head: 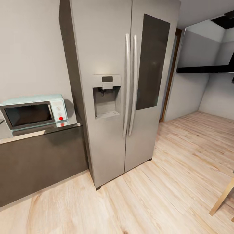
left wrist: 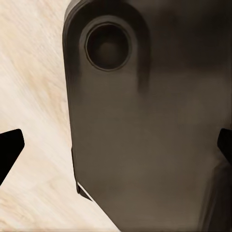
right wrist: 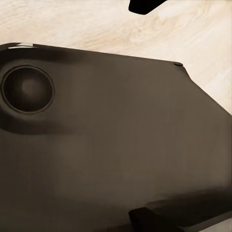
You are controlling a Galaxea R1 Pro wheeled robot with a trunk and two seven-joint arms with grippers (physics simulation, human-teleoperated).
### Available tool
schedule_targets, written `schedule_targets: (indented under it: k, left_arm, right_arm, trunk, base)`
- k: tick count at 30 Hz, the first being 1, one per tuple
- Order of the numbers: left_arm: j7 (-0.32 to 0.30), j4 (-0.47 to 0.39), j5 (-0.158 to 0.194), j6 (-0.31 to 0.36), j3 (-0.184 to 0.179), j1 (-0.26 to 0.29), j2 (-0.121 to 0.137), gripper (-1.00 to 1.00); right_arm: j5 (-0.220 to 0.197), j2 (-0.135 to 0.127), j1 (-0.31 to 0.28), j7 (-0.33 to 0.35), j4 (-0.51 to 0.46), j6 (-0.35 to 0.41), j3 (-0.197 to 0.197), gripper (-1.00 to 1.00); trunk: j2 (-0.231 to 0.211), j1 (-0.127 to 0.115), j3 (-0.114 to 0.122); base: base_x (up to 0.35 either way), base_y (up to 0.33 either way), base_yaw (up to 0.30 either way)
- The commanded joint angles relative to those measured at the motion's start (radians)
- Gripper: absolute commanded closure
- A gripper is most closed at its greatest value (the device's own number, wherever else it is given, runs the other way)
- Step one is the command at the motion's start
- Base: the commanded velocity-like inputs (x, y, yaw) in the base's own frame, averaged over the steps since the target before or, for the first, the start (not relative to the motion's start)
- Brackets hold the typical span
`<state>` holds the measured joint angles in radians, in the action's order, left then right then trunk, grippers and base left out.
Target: Put the three can of soda from the living room inside the tash can in the kitchen.
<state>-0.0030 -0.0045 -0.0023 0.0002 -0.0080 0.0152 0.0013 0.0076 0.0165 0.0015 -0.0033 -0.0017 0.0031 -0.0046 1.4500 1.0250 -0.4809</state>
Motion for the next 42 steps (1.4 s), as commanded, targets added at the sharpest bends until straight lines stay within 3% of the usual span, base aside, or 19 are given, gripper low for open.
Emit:
schedule_targets:
  k: [1, 24, 42]
  left_arm:
    - [-0.004, 0.0, 0.0, 0.0, 0.0, 0.0, 0.0, -1.0]
    - [-0.035, -0.003, -0.001, 0.0, -0.001, 0.0, -0.001, -1.0]
    - [-0.035, -0.003, -0.001, -0.001, -0.001, 0.0, -0.003, -1.0]
  right_arm:
    - [0.0, 0.0, 0.0, 0.0, 0.0, 0.0, 0.0, -1.0]
    - [0.005, 0.002, 0.0, -0.001, 0.0, -0.005, 0.003, -1.0]
    - [0.008, 0.003, 0.0, -0.003, 0.0, -0.005, 0.006, -1.0]
  trunk:
    - [0.0, 0.0, 0.0]
    - [0.0, 0.0, -0.022]
    - [0.0, 0.0, -0.042]
  base:
    - [-0.039, 0.003, 0.038]
    - [-0.216, 0.192, 0.179]
    - [-0.028, 0.03, 0.221]
